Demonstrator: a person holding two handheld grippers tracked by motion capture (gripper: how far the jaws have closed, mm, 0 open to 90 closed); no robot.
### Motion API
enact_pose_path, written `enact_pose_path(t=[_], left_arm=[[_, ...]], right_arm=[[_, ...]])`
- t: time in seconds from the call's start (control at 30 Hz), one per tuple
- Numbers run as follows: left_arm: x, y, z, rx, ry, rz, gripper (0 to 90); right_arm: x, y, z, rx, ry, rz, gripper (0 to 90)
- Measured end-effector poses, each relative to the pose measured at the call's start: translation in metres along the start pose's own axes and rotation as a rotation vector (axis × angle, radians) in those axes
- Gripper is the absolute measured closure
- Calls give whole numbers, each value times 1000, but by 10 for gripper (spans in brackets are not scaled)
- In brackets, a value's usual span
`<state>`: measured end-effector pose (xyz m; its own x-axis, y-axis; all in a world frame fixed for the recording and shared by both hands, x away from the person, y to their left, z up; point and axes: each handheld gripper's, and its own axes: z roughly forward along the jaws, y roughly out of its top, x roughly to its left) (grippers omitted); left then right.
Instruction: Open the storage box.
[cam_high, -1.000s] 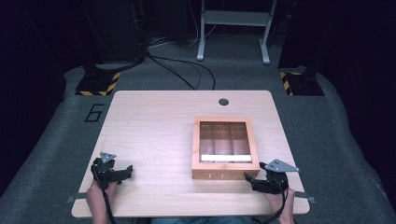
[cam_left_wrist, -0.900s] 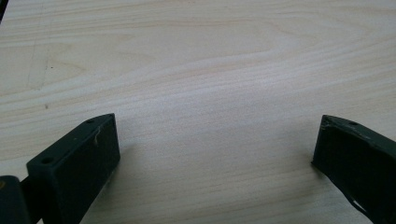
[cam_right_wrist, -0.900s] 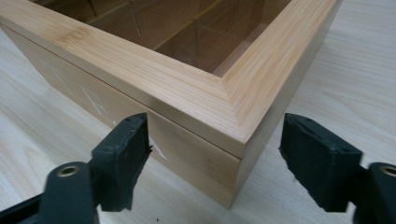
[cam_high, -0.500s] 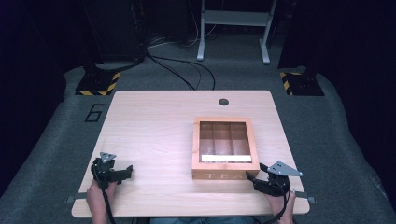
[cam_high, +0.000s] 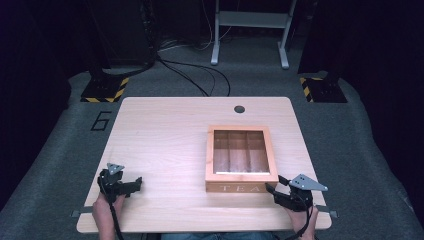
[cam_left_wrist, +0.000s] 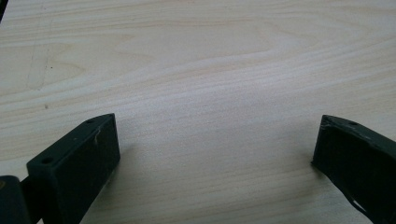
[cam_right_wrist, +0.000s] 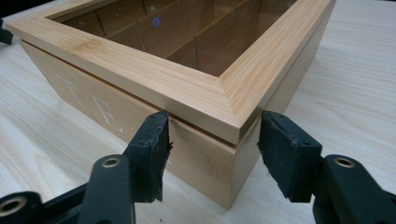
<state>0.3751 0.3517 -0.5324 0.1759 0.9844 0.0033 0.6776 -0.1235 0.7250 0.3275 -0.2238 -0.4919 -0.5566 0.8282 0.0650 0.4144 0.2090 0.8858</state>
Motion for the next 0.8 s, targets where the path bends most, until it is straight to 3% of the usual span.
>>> enact_pose_path(t=[0.2,0.4,0.8], left_arm=[[0,0,0,0,0,0,5],[0,0,0,0,0,0,5],[0,0,0,-1,0,-1,5]], right_arm=[[2,2,-2,-44,2,11,442],[2,6,-2,-54,-2,-16,440],[1,12,0,-73,-15,-20,492]])
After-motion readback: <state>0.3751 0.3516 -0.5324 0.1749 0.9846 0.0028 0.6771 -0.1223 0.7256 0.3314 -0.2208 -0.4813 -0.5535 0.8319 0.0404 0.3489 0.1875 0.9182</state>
